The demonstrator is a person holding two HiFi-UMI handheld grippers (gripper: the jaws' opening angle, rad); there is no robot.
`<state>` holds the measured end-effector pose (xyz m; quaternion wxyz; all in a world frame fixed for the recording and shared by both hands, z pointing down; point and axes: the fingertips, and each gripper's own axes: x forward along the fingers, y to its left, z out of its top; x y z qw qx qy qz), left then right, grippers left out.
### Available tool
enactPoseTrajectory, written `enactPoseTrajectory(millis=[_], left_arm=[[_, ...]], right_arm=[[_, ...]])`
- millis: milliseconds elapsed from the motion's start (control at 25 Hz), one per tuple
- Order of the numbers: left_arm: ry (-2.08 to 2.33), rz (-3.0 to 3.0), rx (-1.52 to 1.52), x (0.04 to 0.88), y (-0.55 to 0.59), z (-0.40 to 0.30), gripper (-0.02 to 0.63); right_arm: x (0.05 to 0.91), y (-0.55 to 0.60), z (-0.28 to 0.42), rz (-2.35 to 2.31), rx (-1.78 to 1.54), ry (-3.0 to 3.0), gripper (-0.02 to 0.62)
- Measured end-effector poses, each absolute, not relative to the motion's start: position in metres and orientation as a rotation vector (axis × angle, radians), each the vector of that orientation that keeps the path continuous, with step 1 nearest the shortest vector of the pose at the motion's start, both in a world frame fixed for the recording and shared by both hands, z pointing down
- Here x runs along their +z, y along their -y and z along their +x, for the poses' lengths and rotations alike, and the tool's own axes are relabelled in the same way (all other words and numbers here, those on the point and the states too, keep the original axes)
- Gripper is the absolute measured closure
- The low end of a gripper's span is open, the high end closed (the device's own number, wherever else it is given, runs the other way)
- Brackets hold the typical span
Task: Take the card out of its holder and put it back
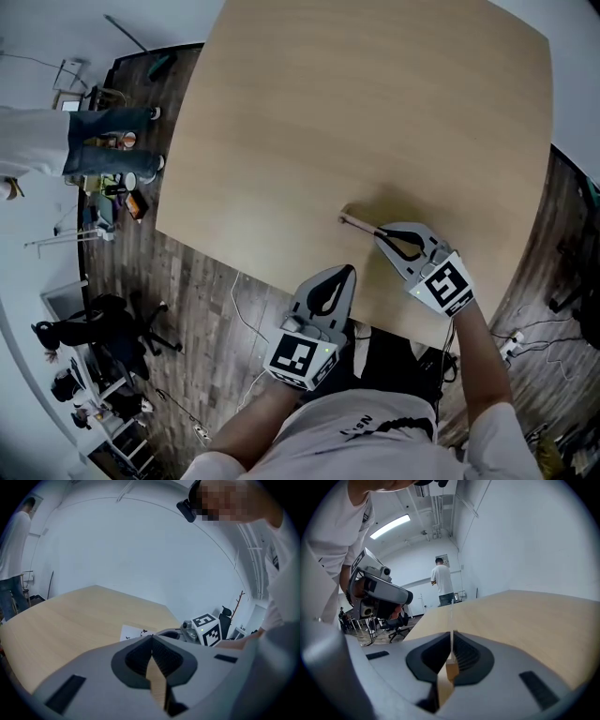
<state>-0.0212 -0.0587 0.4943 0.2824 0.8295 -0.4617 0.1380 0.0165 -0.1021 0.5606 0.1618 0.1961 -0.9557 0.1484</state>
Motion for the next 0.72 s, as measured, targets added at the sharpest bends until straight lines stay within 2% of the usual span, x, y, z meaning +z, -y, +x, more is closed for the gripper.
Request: enactPoseTrajectory(millis=[440, 720], left_arm=[[1.238, 2.272, 0.304, 0.470, 0.058, -0.032, 0.592], [1.194, 2.356, 0.248, 0.433, 0.051, -0.029, 0.592]], right_arm=[[0.497, 0.114, 0.016, 0.627, 0.284, 2.766, 0.569], [0.450, 0.117, 0.031, 0.857, 0.356, 2.773, 0.569]])
